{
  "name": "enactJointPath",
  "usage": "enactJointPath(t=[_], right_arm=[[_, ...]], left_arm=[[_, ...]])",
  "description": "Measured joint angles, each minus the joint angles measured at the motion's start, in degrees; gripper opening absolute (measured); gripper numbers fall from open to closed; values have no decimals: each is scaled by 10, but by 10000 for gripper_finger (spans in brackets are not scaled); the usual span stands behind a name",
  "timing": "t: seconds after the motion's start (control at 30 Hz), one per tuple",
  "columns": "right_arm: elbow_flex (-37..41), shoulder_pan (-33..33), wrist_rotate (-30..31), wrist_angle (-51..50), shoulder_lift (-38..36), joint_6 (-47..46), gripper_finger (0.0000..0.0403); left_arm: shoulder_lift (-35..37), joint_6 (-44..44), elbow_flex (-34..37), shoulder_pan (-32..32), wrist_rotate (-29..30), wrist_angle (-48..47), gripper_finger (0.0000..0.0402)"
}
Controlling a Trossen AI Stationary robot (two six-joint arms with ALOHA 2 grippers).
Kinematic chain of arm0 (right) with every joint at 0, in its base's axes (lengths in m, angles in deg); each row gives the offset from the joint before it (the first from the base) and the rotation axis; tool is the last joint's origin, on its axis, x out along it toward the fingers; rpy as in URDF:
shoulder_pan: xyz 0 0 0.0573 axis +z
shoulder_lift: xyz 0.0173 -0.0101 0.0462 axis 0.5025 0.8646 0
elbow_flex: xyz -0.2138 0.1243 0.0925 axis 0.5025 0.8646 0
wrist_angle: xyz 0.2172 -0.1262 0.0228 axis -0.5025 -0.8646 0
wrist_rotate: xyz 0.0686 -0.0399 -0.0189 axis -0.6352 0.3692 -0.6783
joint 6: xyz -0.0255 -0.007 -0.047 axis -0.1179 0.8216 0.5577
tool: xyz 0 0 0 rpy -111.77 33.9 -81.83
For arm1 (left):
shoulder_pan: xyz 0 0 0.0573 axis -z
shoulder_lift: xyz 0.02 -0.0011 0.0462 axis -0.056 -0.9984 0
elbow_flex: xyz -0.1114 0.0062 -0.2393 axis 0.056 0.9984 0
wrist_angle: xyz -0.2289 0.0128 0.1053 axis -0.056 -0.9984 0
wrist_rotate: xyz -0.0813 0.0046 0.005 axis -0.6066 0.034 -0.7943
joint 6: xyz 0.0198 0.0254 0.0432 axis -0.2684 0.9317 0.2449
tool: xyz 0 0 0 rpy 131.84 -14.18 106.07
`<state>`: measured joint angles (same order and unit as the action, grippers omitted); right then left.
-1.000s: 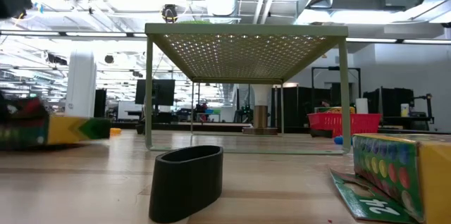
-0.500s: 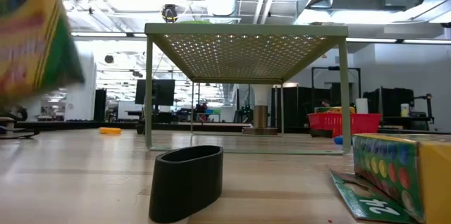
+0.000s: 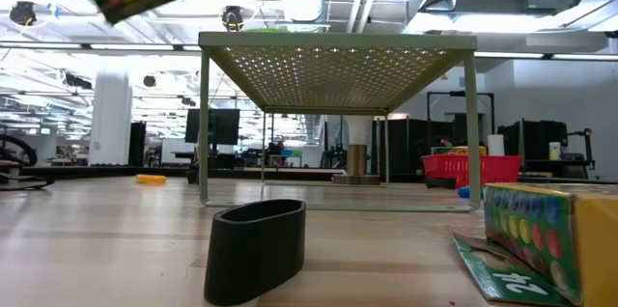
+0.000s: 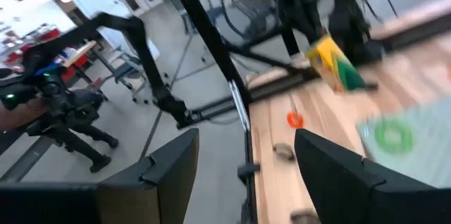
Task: Pick & Place Office Desk Supplies
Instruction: Put the top yellow crayon box into the red bin
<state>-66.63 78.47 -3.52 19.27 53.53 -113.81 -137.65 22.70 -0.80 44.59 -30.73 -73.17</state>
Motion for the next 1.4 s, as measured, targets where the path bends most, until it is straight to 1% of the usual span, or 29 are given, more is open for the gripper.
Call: enactJointPath(t=[0.07, 0.17, 0.27, 0.4, 0.5, 0.63, 0.8, 0.9, 1.0, 1.13, 1.3, 1.4], right_arm=[[-22, -22, -24, 3, 0, 35, 230], [-49, -62, -79, 2, -1, 69, 230], [-65, -112, -151, 2, 0, 78, 230], [-68, -181, -253, -1, 4, 90, 231], [-69, -233, -316, 5, 15, 105, 237], [-68, -282, -403, 17, 38, 129, 254], [-68, -319, -490, 27, 76, 209, 269], [-68, -336, -543, 31, 91, 269, 271], [-68, -351, -577, 49, 106, 310, 271], [-68, -367, -612, 90, 116, 322, 271], [-67, -384, -614, 89, 126, 327, 272], [-69, -386, -613, 104, 134, 332, 272]], left_arm=[[18, 34, 0, -14, -15, 19, 0], [39, 81, 0, -39, -55, 43, 0], [50, 118, 0, -62, -90, 59, 0], [52, 155, 0, -82, -125, 73, 0], [52, 170, 0, -89, -138, 81, 0], [52, 182, 0, -93, -144, 113, 0], [52, 186, 0, -93, -146, 160, 0], [52, 187, 0, -93, -161, 191, 0], [52, 187, -1, -93, -171, 220, 0], [52, 203, -1, -93, -173, 266, 0], [52, 221, -1, -115, -173, 308, 0], [52, 240, -1, -130, -173, 329, 0]])
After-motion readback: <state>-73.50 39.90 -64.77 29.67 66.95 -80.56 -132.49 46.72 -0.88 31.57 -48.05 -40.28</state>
